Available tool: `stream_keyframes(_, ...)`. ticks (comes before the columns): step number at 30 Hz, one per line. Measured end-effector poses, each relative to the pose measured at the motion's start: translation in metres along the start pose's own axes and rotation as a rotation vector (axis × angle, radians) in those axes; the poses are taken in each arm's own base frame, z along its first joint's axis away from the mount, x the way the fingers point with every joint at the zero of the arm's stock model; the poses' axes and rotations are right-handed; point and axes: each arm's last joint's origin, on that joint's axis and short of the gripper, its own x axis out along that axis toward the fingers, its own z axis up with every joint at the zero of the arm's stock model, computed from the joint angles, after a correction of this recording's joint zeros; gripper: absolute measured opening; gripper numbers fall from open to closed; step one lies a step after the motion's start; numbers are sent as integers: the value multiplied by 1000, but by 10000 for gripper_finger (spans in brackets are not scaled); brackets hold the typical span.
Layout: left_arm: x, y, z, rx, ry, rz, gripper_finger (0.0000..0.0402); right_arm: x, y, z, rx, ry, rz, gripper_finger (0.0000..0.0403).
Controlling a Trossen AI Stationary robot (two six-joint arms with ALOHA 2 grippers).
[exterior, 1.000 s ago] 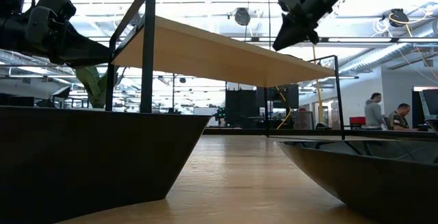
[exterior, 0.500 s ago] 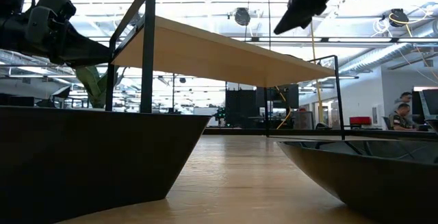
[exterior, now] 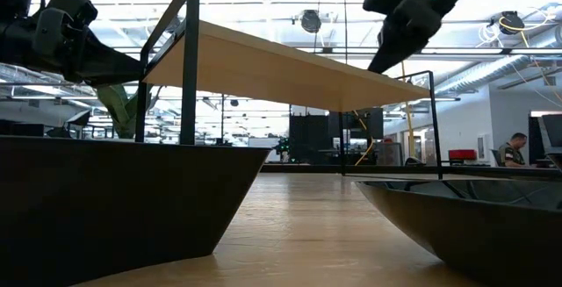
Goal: Pick & Place Mini shaped plates
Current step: Stack the leaf shaped plate on top of the other leaf shaped plates on the shelf, then put the distorted square plate on the shelf
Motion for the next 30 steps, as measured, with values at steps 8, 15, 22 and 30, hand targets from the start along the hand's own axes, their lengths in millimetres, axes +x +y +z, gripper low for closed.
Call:
stream_keyframes(8, 0, 0, 0, 0, 0, 0, 209, 0, -4, 1, -19, -11, -133, 0)
stream_keyframes(15, 0, 0, 0, 0, 0, 0, 209, 0, -5, 5, -23, -44, -181, 0)
stream_keyframes(22, 0, 0, 0, 0, 0, 0, 209, -3, -4, 8, -7, -82, -205, 0)
stream_keyframes(30, 0, 0, 0, 0, 0, 0, 209, -47, 16, 13, 67, -276, -87, 0)
